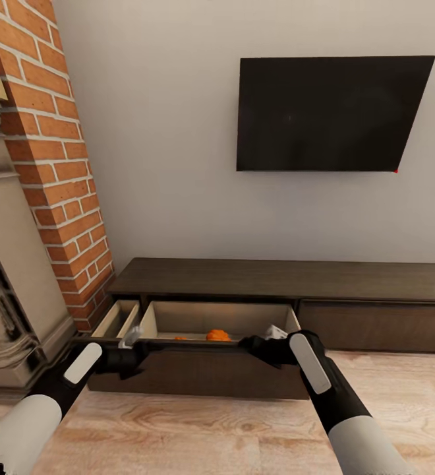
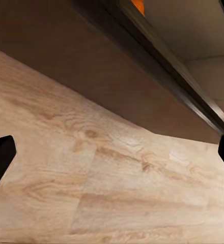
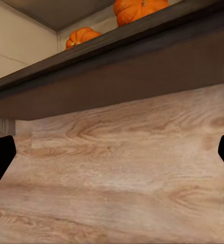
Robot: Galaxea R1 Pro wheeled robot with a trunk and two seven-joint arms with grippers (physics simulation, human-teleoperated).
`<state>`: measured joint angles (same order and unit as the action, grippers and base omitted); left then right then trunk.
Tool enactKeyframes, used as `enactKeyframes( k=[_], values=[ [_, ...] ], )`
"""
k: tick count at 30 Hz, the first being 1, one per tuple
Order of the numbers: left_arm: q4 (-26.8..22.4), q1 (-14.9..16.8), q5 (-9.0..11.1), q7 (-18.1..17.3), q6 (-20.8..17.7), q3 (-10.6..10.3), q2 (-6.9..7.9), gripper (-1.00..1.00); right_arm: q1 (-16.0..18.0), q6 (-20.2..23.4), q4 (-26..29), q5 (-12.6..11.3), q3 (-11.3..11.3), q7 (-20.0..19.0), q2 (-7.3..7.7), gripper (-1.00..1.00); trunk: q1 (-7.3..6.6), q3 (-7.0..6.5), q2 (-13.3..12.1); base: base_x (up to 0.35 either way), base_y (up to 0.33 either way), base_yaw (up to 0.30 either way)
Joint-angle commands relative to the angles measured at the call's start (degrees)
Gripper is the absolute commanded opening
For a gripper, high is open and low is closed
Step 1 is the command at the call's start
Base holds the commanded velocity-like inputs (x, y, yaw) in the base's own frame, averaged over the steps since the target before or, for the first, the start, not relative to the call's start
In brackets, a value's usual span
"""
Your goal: Place each of the two pumpkins and all three candles from the living room inside a cabinet in the living room (use any cabinet), then make sure every cabinet is closed, and position the cauldron so it is next to a table in the living room.
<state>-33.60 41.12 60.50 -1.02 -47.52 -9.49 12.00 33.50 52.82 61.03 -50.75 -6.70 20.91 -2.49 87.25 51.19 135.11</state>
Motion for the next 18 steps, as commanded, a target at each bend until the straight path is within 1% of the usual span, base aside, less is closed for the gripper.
enactKeyframes(
  k=[1, 3, 4, 6, 9, 12, 13, 17, 18],
  values=[
    [-0.5, 0.1, 0.0, 1.6, 0.0, -0.3, -0.12, 1.0, 0.1, 0.1, 0.1, -0.6, -0.1, 1.8, -0.04, 1.0, -0.01, 0.06, 0.0, 0.0, 0.0, 0.0],
    [-0.8, 0.1, 0.0, 3.3, 0.1, -0.3, -0.3, 1.0, 0.1, 0.1, 0.0, -0.6, -0.1, 2.9, -0.08, 1.0, -0.01, 0.06, 0.0, 0.0, 0.0, 0.0],
    [-1.0, 0.1, 0.0, 5.0, 0.1, -0.3, -0.51, 1.0, 0.2, 0.2, 0.0, -0.6, -0.1, 3.9, -0.1, 1.0, -0.01, 0.06, 0.0, 0.0, 0.0, 0.0],
    [-1.2, 0.1, 0.0, 7.1, 0.1, -0.3, -0.72, 1.0, 0.5, 0.2, 0.0, -0.6, -0.1, 5.5, -0.18, 1.0, -0.01, 0.06, 0.0, 0.0, 0.0, 0.0],
    [-1.3, 0.2, 0.0, 8.7, 0.2, -0.3, -0.88, 1.0, 0.6, 0.3, 0.0, -0.6, -0.1, 7.1, -0.25, 1.0, -0.01, 0.06, 0.0, 0.0, 0.0, 0.0],
    [-1.4, 0.2, -0.1, 10.1, 0.2, -0.6, -1.36, 1.0, 0.7, 0.5, -0.1, -0.6, -0.5, 9.4, -0.58, 1.0, -0.01, 0.06, 0.0, 0.0, 0.0, 0.0],
    [-1.5, 0.2, -0.1, 11.1, 0.2, -0.9, -1.65, 1.0, 0.8, 0.5, -0.1, -0.6, -1.1, 10.9, -0.88, 1.0, -0.01, 0.06, 0.0, 0.0, 0.0, 0.0],
    [-1.7, 0.4, -0.1, 14.5, 0.3, -2.3, -2.58, 1.0, 0.8, 0.6, -0.1, -0.6, -2.0, 13.6, -1.28, 1.0, -0.01, 0.06, 0.0, 0.0, 0.0, 0.0],
    [-1.8, 0.8, -0.1, 17.1, 0.3, -3.3, -3.34, 1.0, 0.9, 0.6, -0.1, -0.6, -2.3, 14.5, -1.38, 1.0, -0.01, 0.06, 0.0, 0.0, 0.0, 0.0]
  ],
)
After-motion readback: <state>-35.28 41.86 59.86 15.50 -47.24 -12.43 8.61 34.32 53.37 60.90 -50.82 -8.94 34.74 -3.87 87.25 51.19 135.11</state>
